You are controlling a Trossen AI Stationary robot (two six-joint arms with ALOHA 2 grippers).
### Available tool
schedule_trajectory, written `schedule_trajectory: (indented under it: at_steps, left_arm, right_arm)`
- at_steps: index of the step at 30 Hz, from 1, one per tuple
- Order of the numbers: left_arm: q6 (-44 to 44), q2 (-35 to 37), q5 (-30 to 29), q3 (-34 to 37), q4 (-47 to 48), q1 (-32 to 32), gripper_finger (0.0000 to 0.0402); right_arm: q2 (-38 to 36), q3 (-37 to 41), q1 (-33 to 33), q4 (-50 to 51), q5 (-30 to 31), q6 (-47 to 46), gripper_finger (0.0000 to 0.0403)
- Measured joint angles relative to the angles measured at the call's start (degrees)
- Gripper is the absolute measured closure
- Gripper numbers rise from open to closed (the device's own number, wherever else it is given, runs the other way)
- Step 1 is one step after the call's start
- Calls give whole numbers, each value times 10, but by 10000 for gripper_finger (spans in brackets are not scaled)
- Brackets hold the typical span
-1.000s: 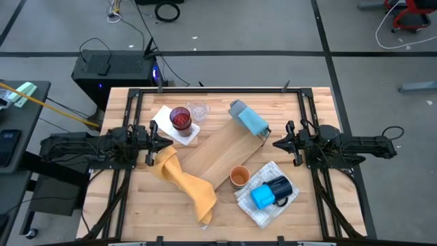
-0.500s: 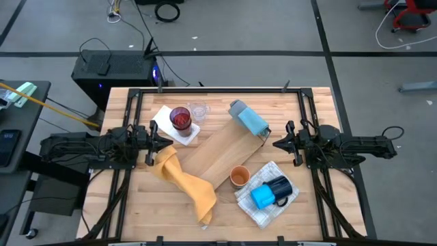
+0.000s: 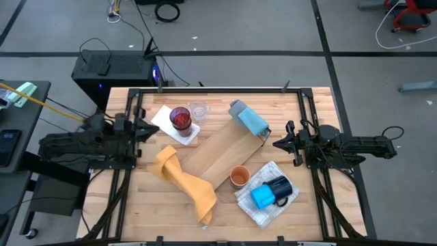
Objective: Stack small to large cups/mugs on shelf
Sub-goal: Put the purple cup on the shelf
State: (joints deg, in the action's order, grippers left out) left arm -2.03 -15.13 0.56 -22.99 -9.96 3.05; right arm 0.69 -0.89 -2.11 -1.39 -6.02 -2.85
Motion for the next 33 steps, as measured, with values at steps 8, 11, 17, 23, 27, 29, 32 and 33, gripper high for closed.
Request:
schedule_trajectory:
  at_steps: [8,11,17,23,27,29,32,33]
  left_arm:
    - [44,-104,-9,-167,118,0,366]
    - [47,-150,-9,-216,130,0,370]
    - [44,-248,-9,-314,130,0,373]
    - [-2,-331,-9,-414,146,0,367]
    - [-17,-366,-9,-469,146,0,373]
    - [-16,-380,-9,-496,147,0,377]
    - [-6,-399,-15,-540,191,0,380]
    - [2,-408,-22,-556,214,0,381]
  right_arm:
    - [0,0,0,-49,0,0,380]
    - [0,0,0,-81,0,-9,380]
    - [0,0,0,-133,0,-46,380]
    - [0,0,0,-269,0,-55,380]
    - [0,-1,0,-396,16,-42,380]
    - [1,-15,0,-433,17,-42,380]
    - [7,-70,0,-410,14,-40,380]
    - [16,-95,0,-390,13,-38,380]
